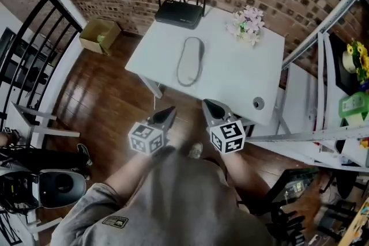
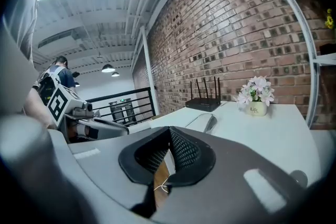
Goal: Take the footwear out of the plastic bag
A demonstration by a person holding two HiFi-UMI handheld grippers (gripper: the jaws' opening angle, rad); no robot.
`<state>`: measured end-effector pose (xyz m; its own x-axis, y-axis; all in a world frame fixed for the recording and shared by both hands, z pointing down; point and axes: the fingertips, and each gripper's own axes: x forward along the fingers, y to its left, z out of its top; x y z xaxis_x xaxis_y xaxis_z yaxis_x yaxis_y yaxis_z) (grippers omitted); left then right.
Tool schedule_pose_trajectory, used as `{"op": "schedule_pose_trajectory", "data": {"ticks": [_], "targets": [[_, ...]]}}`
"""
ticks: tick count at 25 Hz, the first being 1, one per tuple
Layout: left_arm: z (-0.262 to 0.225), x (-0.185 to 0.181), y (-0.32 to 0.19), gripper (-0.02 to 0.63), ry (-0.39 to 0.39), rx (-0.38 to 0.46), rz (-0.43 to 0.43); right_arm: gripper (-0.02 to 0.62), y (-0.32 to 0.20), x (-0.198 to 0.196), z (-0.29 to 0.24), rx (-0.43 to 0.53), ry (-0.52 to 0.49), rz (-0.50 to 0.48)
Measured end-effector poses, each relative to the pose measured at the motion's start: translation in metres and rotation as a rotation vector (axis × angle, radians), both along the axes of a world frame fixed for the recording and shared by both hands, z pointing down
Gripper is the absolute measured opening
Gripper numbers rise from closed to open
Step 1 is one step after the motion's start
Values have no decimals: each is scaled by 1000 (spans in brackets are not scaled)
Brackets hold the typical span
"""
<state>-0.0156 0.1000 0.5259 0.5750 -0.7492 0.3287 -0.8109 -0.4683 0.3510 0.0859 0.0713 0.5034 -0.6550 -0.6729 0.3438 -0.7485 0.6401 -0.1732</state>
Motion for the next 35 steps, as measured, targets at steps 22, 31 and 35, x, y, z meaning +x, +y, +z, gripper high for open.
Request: {"op": "schedule_pose_trajectory", "data": {"ticks": [22,31,35], "targets": [[115,11,-87,71,110,-446,99,12,-88,-5,37,-143,90,84],[132,18,-106,14,268,-581,38,12,-96,-5,52,-175,102,86],[133,14,-104,2,222,-589,77,12,-101,-8,56,-182,105,76]]}}
